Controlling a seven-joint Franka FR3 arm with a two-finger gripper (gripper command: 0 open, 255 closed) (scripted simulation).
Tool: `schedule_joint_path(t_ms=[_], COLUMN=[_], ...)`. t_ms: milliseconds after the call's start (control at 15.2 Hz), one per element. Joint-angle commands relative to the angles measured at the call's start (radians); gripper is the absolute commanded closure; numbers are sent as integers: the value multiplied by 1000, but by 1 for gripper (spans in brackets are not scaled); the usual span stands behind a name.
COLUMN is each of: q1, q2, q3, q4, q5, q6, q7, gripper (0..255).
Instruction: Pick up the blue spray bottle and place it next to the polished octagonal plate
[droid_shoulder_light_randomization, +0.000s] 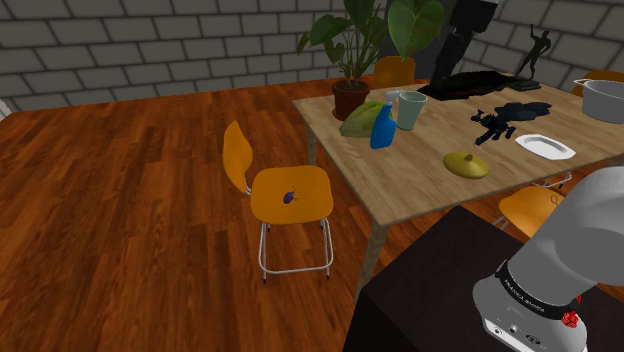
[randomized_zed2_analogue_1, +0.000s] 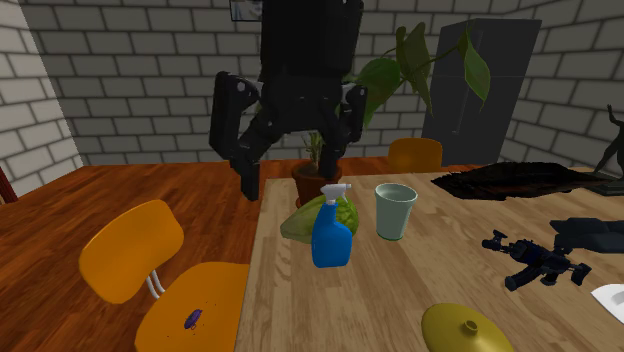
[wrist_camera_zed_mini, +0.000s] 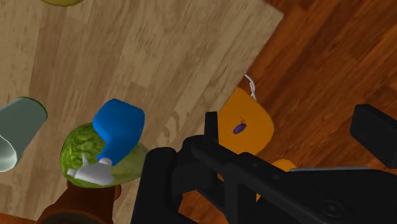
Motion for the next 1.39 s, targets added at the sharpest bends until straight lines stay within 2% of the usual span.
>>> schedule_joint_path(t_ms=[0,330,594,990,1320], q1=[12,48,75,86,44], q2=[50,213,367,631,862], q3=[-45,-153,-229,-303,-305], q4=[15,96,190,378,579], q5=[-20,-40,-22,65,157], q6=[27,89,130,164,157], q7=[-101,-346,-545,-848,-1075], gripper=[0,0,0,0,0])
